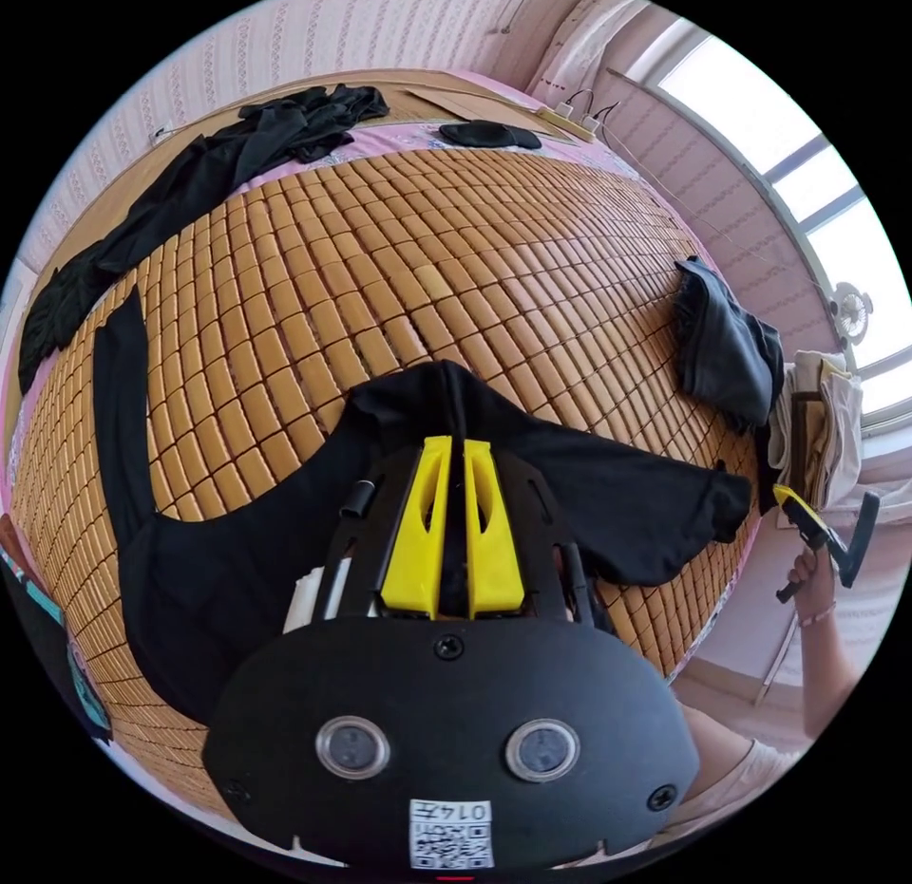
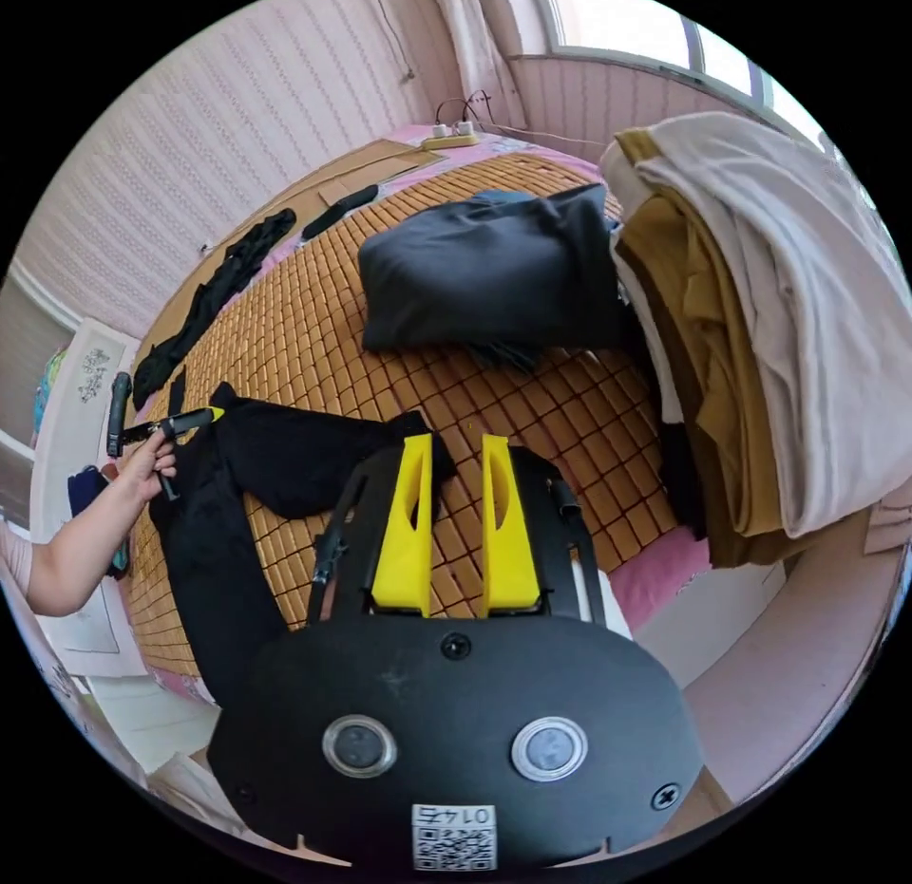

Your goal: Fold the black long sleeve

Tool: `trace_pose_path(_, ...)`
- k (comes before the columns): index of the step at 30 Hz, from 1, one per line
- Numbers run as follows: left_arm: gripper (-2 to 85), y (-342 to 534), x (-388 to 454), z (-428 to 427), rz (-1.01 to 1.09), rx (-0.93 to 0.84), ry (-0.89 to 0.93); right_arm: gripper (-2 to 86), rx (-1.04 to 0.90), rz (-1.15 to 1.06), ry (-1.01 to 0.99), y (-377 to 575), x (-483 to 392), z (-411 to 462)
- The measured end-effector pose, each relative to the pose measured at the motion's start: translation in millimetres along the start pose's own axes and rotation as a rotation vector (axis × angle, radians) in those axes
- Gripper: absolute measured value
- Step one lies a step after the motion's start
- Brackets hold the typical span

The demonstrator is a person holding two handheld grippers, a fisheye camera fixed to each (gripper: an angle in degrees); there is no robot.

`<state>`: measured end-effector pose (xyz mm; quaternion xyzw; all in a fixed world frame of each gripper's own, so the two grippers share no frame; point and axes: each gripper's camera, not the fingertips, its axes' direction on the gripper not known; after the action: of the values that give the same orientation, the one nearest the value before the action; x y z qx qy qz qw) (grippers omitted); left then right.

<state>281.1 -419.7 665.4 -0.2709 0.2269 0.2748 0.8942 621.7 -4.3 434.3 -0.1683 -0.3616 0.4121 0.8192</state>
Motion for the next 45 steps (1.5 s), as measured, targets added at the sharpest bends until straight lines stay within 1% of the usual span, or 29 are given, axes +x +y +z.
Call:
trace_pose_path(2, -0.1, -6, 10, 8, 0.028, -0.029, -0.033, 9.9, -0.053, -0.011, -0.043, -4, 0, 21)
trace_pose_path(4, -0.2, -9, 14, 9, 0.046, -0.021, -0.038, 7.7, -0.141, 0.007, -0.027, -5, 3, 42)
trace_pose_path(5, -0.3, -11, 16, 10, 0.05, -0.025, -0.032, 5.5, -0.158, 0.043, -0.054, -2, 9, 44)
trace_pose_path(7, -0.3, -14, 17, 11, 0.055, -0.032, -0.018, 3.1, -0.094, 0.097, -0.128, 9, 19, 26)
trace_pose_path(9, -0.3, -17, 20, 12, 0.066, -0.047, 0.0, 1.9, -0.04, 0.133, -0.221, 24, 21, -11)
trace_pose_path(11, -0.2, -18, 29, 13, 0.089, -0.048, 0.009, 1.8, 0.007, 0.064, -0.23, 28, 3, -46)
trace_pose_path(12, -0.2, -18, 32, 13, 0.097, -0.047, 0.004, 1.9, 0.019, -0.011, -0.18, 26, -13, -64)
trace_pose_path(13, -0.1, -19, 37, 14, 0.106, -0.047, -0.017, 1.9, 0.022, -0.039, -0.142, 24, -19, -70)
trace_pose_path(14, 0.0, -20, 40, 15, 0.105, -0.043, -0.045, 2.2, 0.031, -0.068, -0.058, 19, -25, -73)
trace_pose_path(15, 0.1, -21, 41, 16, 0.101, -0.039, -0.054, 2.9, 0.038, -0.084, 0.031, 15, -23, -68)
trace_pose_path(16, 0.4, -22, 42, 16, 0.084, -0.033, -0.057, 3.3, 0.033, -0.08, 0.072, 13, -20, -62)
trace_pose_path(17, 0.9, -24, 41, 17, 0.068, -0.035, -0.048, 4.2, -0.011, -0.041, 0.125, 9, -9, -46)
trace_pose_path(18, 1.1, -25, 41, 17, 0.06, -0.039, -0.045, 5.1, -0.061, -0.02, 0.115, 8, 0, -31)
trace_pose_path(20, 2.8, -28, 43, 14, 0.048, -0.031, -0.063, 6.0, -0.083, -0.003, 0.076, 15, 6, -16)
trace_pose_path(22, 3.9, -27, 45, 6, 0.055, 0.002, -0.103, 6.3, -0.1, -0.006, 0.104, 25, 4, 0)
trace_pose_path(23, 4.4, -27, 48, 0, 0.07, 0.021, -0.132, 6.2, -0.102, -0.011, 0.137, 31, 1, 13)
trace_pose_path(26, 5.1, -25, 64, -16, 0.149, 0.059, -0.169, 5.2, -0.118, -0.049, 0.145, 36, -7, 53)
trace_pose_path(28, 5.2, -25, 75, -17, 0.194, 0.051, -0.139, 3.7, -0.179, -0.048, 0.225, 39, -7, 84)
trace_pose_path(30, 5.3, -26, 85, -8, 0.227, 0.019, -0.104, 1.1, -0.124, -0.106, 0.281, 45, -11, 97)
trace_pose_path(32, 5.3, -28, 94, 14, 0.25, -0.043, -0.108, 0.2, -0.138, -0.131, 0.341, 46, -10, 107)
trace_pose_path(34, 5.3, -29, 96, 30, 0.252, -0.088, -0.116, -0.3, -0.14, -0.157, 0.322, 45, -8, 116)
trace_pose_path(35, 5.1, -28, 96, 33, 0.246, -0.08, -0.107, -0.4, -0.131, -0.158, 0.328, 44, -8, 119)
trace_pose_path(36, 4.9, -28, 96, 32, 0.244, -0.07, -0.104, -0.4, -0.099, -0.148, 0.421, 43, -9, 120)
trace_pose_path(38, 3.2, -28, 93, 32, 0.236, -0.074, -0.105, -0.4, -0.081, -0.151, 0.503, 44, -8, 126)
trace_pose_path(40, 1.8, -26, 90, 32, 0.228, -0.068, -0.094, -0.4, -0.144, -0.142, 0.482, 44, 3, 143)
trace_pose_path(41, 1.1, -25, 87, 32, 0.21, -0.062, -0.091, -0.4, -0.11, -0.14, 0.469, 46, 8, 147)
trace_pose_path(43, 0.3, -23, 85, 31, 0.184, -0.055, -0.089, -0.5, -0.116, -0.115, 0.427, 43, 15, 153)
trace_pose_path(44, -0.1, -20, 84, 30, 0.182, -0.042, -0.091, -0.5, -0.127, -0.107, 0.421, 40, 16, 157)
trace_pose_path(45, -0.3, -19, 84, 29, 0.182, -0.038, -0.09, -0.5, -0.092, -0.123, 0.44, 40, 11, 158)
